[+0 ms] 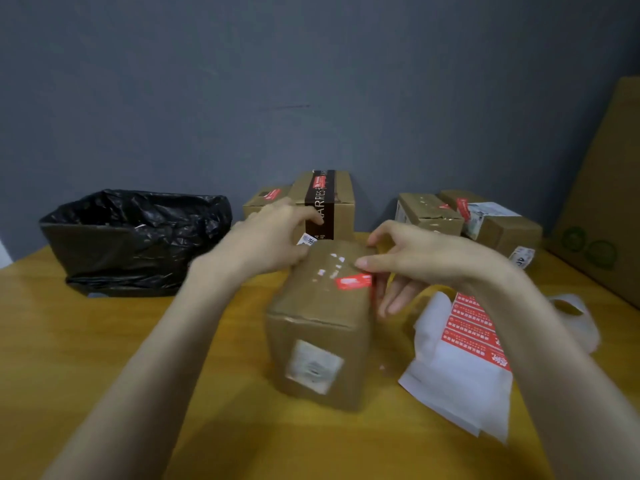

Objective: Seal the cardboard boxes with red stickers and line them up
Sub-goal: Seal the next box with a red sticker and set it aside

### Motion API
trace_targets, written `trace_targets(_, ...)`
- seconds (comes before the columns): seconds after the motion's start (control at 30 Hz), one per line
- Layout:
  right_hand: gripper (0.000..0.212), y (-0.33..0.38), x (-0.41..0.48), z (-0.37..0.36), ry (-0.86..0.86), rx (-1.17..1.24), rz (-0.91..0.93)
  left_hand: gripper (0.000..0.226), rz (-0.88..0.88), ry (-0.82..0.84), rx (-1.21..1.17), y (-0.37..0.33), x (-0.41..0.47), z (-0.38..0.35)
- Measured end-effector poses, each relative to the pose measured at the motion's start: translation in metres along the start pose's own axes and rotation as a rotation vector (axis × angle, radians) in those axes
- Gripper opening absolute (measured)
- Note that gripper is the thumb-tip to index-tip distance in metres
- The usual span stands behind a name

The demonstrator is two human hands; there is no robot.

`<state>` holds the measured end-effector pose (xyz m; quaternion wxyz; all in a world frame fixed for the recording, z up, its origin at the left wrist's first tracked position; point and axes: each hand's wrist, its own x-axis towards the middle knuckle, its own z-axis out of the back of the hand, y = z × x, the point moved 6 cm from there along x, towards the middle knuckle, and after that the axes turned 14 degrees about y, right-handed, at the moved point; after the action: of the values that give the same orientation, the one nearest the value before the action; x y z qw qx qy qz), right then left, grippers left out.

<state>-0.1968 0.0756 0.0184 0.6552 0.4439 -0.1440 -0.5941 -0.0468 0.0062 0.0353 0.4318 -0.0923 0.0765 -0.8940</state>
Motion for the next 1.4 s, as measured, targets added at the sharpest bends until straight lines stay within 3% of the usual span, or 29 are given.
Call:
trace_targets(0.03, 0.053, 0.001, 0.000, -0.003, 0.024, 0.038, 0.003, 0.043, 0.039, 0.002, 0.021, -0.005, 0.000, -0.001)
trace_targets(0.1, 0.057, 0.002, 0.000, 0.000, 0.011, 0.033, 0.027, 0.052, 0.105, 0.195, 0.036, -0.014, -0.005, -0.005)
trace_targets(0.23, 0.066, 0.005, -0.013, 0.028, -0.220, -0.437, 0.065, 0.102, 0.194, 0.554, 0.090, -0.036, -0.035, -0.003)
trace_targets(0.37, 0.045, 0.017, -0.019, 0.019, -0.154, -0.609, 0.172, 0.098, 0.192, 0.694, 0.252, -0.046, -0.042, -0.015)
trace_targets(0.47, 0.020, 0.033, -0.017, 0.008, -0.150, -0.527, 0.347, 0.088, 0.121, 0.633, 0.283, -0.043, -0.034, -0.016)
trace_targets(0.57, 0.013, 0.038, -0.007, 0.000, -0.163, -0.459, 0.423, 0.097, 0.038, 0.520, 0.199, -0.039, -0.024, -0.011)
trace_targets(0.8, 0.004, 0.039, 0.011, -0.018, -0.178, -0.408, 0.477, 0.105, 0.085, 0.666, 0.119, -0.015, -0.024, -0.019)
trace_targets(1.0, 0.027, 0.038, 0.019, -0.024, -0.158, -0.442, 0.438, 0.100, 0.083, 0.637, 0.114, -0.016, -0.021, -0.020)
trace_targets(1.4, 0.023, 0.035, 0.017, -0.024, -0.061, -0.442, 0.399, 0.100, 0.094, 0.622, 0.070, -0.015, -0.022, -0.019)
